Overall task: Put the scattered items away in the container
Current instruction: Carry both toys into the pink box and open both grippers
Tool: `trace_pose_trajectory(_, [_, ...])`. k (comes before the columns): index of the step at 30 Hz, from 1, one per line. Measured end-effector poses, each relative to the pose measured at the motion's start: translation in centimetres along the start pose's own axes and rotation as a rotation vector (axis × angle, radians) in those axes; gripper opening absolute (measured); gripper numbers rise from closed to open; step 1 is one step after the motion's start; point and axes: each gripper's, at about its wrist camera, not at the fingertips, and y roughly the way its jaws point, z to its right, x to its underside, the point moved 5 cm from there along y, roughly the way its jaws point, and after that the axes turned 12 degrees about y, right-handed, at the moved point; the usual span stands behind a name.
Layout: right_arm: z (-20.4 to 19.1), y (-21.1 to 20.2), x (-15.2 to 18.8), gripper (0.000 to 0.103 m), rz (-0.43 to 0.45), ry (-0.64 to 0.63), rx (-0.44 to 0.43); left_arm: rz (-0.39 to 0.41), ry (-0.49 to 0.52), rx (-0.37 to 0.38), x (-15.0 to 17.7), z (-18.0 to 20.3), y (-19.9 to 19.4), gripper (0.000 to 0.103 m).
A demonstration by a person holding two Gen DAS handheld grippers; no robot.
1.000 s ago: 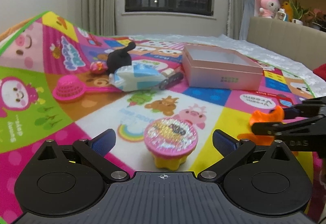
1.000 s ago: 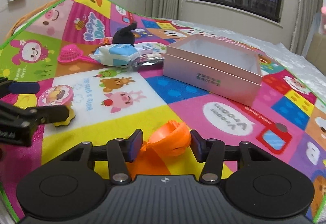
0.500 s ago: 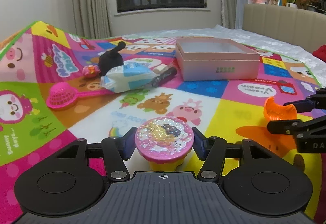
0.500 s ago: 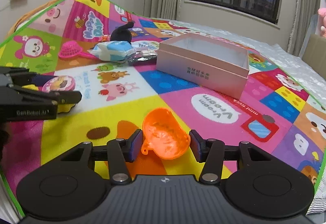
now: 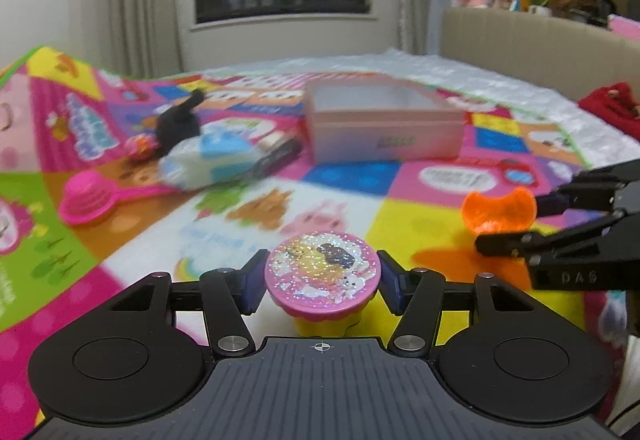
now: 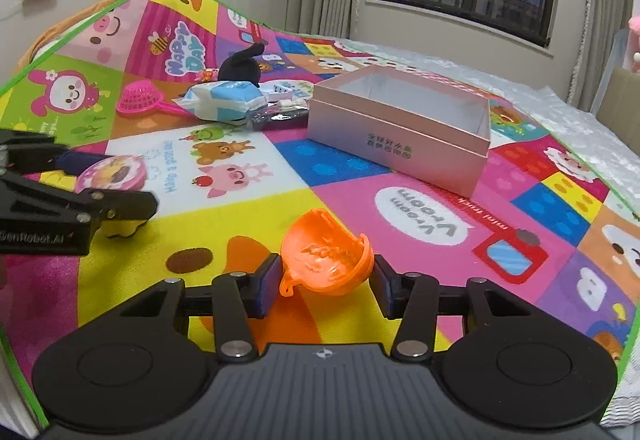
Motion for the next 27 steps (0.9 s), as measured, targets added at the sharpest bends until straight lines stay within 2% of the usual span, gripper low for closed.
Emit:
trace_pose_trajectory(3, [1.3, -0.7, -0.5, 0.047, 0.005, -0.002, 0.024, 0.048, 0.010, 0.058, -2.3, 0.5, 1.1, 0.061])
trace_pose_trajectory(6, [2.6, -1.5, -1.9, 0.047, 0.050, 0.018, 0.046, 0.113, 0.022, 0.119, -5.8, 0.3, 2.9, 0.061])
trace_pose_trajectory(9, [3.5, -1.4, -4.9, 0.047, 0.162, 0.011, 0.086, 0.177, -0.008, 0.164, -10.0, -0.8, 5.6, 0.061])
trace_pose_trajectory(13, [4.7, 1.9, -10.5, 0.047, 0.317, -0.031, 0.172, 0.262, -0.060, 0.174, -16.5, -2.9, 10.9, 0.063])
trace_pose_trajectory(14, [5.3, 3.5, -12.0, 0.048, 0.340, -0.027, 0.195, 0.273, -0.071, 0.182, -17.9, -3.4, 12.2, 0.071])
trace_pose_trajectory(16, [6.2, 6.0, -13.9, 0.053, 0.329, 0.003, 0.226, 0.275, -0.096, 0.163, -19.8, -4.8, 13.7, 0.085])
trace_pose_trajectory(17, [6.5, 6.7, -14.6, 0.054, 0.320, 0.032, 0.221, 0.275, -0.104, 0.144, -20.1, -5.5, 13.9, 0.088])
trace_pose_trajectory(18, [6.6, 7.2, -14.9, 0.057, 0.308, 0.060, 0.197, 0.281, -0.106, 0.132, -20.1, -6.2, 13.7, 0.090])
trace_pose_trajectory(19, [6.5, 7.5, -14.9, 0.060, 0.299, 0.081, 0.170, 0.285, -0.107, 0.117, -19.7, -6.8, 13.3, 0.096])
trace_pose_trajectory(20, [6.4, 7.8, -14.6, 0.060, 0.293, 0.088, 0.155, 0.279, -0.110, 0.099, -19.0, -7.2, 12.9, 0.097])
trace_pose_trajectory(24, [5.1, 9.4, -13.5, 0.060, 0.235, 0.111, 0.120, 0.166, -0.150, 0.028, -13.8, -8.7, 11.8, 0.099])
trace_pose_trajectory(27, [3.9, 11.0, -13.4, 0.047, 0.194, 0.138, 0.079, 0.074, -0.206, -0.026, -9.0, -9.4, 10.7, 0.100])
